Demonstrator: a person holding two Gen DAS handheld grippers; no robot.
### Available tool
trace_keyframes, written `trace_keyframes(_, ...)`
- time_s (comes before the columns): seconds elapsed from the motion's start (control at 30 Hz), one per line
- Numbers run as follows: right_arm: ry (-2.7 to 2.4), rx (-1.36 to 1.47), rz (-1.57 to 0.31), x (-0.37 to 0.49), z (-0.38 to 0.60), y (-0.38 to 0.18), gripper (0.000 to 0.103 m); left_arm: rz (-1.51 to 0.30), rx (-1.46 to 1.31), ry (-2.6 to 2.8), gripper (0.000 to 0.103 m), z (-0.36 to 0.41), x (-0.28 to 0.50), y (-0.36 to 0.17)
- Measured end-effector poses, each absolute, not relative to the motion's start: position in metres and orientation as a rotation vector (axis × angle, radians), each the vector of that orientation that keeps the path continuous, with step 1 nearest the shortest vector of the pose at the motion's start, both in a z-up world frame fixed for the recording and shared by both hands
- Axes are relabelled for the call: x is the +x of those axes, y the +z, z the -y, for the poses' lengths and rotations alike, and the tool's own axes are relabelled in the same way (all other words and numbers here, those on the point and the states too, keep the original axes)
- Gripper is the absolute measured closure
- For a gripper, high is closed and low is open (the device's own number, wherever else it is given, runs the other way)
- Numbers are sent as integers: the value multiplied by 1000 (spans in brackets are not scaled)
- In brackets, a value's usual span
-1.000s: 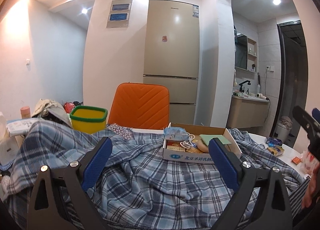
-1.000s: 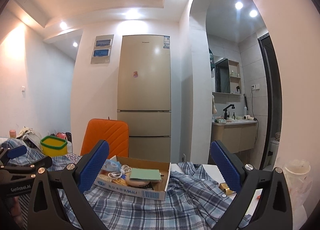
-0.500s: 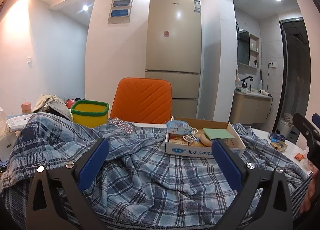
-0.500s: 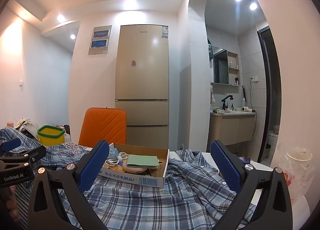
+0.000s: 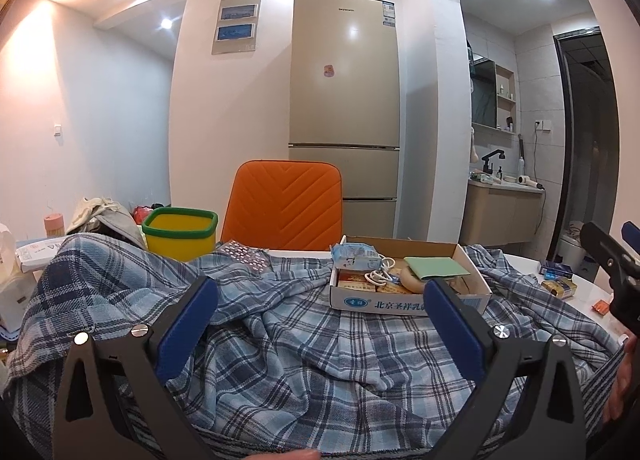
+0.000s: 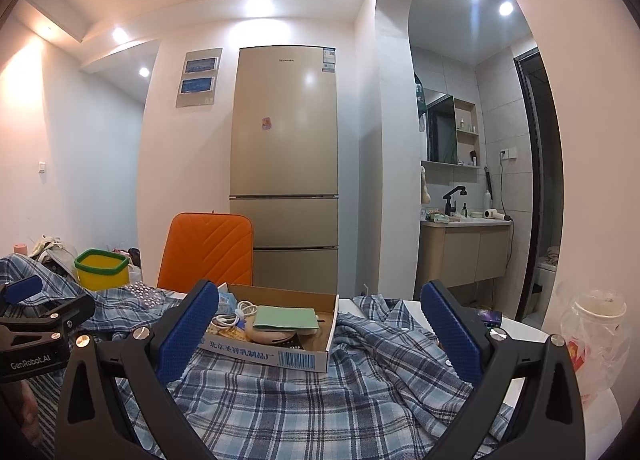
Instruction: Organize soft objects
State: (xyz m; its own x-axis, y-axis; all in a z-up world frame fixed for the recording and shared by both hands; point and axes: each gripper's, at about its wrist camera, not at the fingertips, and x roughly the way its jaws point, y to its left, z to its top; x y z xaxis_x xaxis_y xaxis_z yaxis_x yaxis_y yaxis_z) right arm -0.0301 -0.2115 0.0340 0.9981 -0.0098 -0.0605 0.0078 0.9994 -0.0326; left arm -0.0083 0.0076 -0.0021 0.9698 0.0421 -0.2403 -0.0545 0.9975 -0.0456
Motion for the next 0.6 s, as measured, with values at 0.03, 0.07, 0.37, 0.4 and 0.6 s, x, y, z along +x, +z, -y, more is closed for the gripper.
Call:
trace_keyframes(0.03,-9,-33,-61,-30,211,33,0,-242,-52,50,1,-8,-8,-2)
trace_keyframes(0.07,-10,-33,-62,-30,211,33,0,-242,-53,49,1,-8,-8,-2)
trace_keyframes(0.37,-11,-35,-69,-28,210,29,0,-233,-52,48,1,-7,-10,-1)
trace_keyframes(0.4,-11,-34,-70,-27,210,30,0,-236,-53,47,1,-7,-10,-2)
trace_keyframes(0.6,-11,-34,-72,-27,210,28,0,-234,-58,47,1,-9,-11,-1)
